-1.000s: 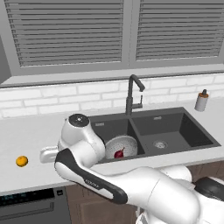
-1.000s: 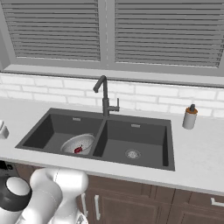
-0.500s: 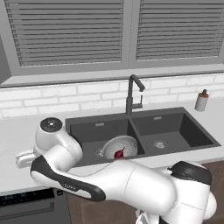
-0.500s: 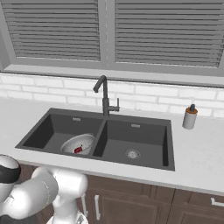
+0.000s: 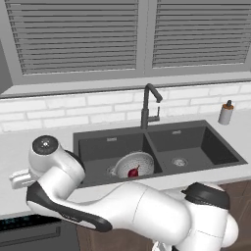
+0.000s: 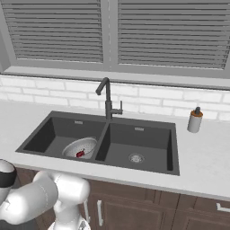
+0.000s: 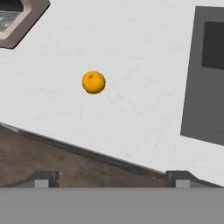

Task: Put the colander in the sink, put the tangerine, pear in the colander, and turn on the sink faucet and pour water over the colander.

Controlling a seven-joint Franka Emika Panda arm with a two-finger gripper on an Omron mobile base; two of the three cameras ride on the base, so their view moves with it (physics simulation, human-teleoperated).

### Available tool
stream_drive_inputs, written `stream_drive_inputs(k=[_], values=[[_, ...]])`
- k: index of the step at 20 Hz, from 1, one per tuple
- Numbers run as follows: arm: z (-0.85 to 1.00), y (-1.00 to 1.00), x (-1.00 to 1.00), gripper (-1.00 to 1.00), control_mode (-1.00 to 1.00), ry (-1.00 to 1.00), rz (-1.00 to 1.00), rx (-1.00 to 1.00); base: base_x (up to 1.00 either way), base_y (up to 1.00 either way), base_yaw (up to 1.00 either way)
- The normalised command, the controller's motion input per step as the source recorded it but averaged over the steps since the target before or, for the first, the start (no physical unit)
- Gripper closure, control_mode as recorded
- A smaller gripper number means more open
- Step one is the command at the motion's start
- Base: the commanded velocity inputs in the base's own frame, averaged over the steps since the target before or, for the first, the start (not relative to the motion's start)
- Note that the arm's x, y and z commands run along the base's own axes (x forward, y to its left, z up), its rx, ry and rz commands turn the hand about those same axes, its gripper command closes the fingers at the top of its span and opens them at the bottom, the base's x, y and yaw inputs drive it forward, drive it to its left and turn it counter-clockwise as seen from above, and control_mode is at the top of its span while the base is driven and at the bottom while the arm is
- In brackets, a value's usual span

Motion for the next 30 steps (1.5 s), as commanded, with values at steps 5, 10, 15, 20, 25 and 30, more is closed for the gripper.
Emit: stream_drive_inputs(k=[5, 10, 15, 20, 25, 30], values=[[-0.08, 0.00, 0.28, -1.00, -1.00, 0.00, 0.00, 0.00, 0.00, 0.00, 0.00], [-0.15, 0.01, 0.35, -1.00, -1.00, 0.00, 0.00, 0.00, 0.00, 0.00, 0.00], [-0.26, 0.17, 0.34, -1.00, -1.00, 0.00, 0.00, 0.00, 0.00, 0.00, 0.00], [-0.26, 0.22, 0.33, -1.00, -1.00, 0.01, 0.00, 0.00, 0.00, 0.00, 0.00], [-0.10, 0.29, 0.28, -1.00, -1.00, 0.00, 0.00, 0.00, 0.00, 0.00, 0.00], [-0.04, 0.35, 0.11, -1.00, -1.00, 0.00, 0.00, 0.00, 0.00, 0.00, 0.00]])
